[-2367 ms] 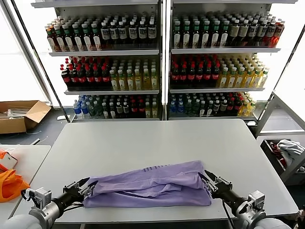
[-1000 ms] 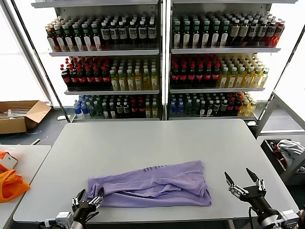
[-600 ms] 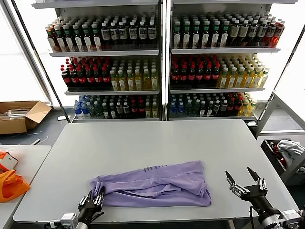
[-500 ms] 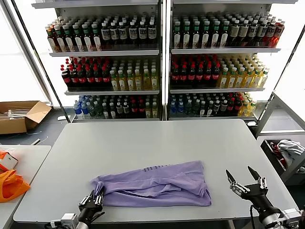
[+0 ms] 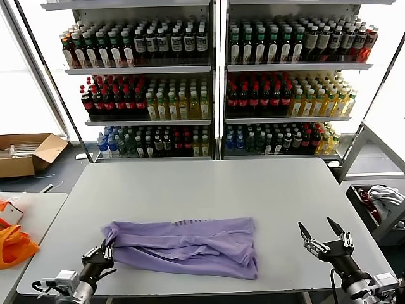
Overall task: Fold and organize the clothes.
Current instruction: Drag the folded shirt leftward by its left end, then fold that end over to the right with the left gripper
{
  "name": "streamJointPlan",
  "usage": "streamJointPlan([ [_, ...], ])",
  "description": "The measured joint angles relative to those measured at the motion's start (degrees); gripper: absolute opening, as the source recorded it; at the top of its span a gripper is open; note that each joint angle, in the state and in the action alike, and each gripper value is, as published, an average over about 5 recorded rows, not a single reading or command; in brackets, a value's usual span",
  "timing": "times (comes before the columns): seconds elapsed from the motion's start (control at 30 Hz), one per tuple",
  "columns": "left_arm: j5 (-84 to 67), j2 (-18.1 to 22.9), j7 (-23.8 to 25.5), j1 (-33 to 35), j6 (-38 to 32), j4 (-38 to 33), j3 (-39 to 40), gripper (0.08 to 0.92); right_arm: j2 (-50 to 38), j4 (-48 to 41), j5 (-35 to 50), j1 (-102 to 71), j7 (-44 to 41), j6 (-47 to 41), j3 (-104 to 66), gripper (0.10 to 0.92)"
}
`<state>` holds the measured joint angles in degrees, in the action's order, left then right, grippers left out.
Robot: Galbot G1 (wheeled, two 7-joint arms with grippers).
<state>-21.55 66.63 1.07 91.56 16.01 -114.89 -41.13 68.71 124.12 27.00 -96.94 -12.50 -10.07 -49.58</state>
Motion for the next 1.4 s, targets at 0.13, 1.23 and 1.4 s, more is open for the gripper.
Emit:
streamJointPlan([
  [0.13, 0.25, -4.27, 3.31, -1.35, -0.27, 2.07, -5.40, 0.135, 0.16, -0.05, -0.16, 0.26, 0.02, 0.02, 0.73, 0.823],
  [1.23, -10.36, -13.50, -3.20, -13.14, 12.03, -5.01, 21.24, 0.135, 1.31, 1.12, -0.35, -2.06, -0.50, 0.27, -0.97, 0.823],
  [1.4, -10.38, -11.81, -4.84, -15.61, 12.69, -2.84, 25.56, 0.137, 1.67, 1.19, -0.54, -2.57, -0.67, 0.30, -0.73, 0.823],
])
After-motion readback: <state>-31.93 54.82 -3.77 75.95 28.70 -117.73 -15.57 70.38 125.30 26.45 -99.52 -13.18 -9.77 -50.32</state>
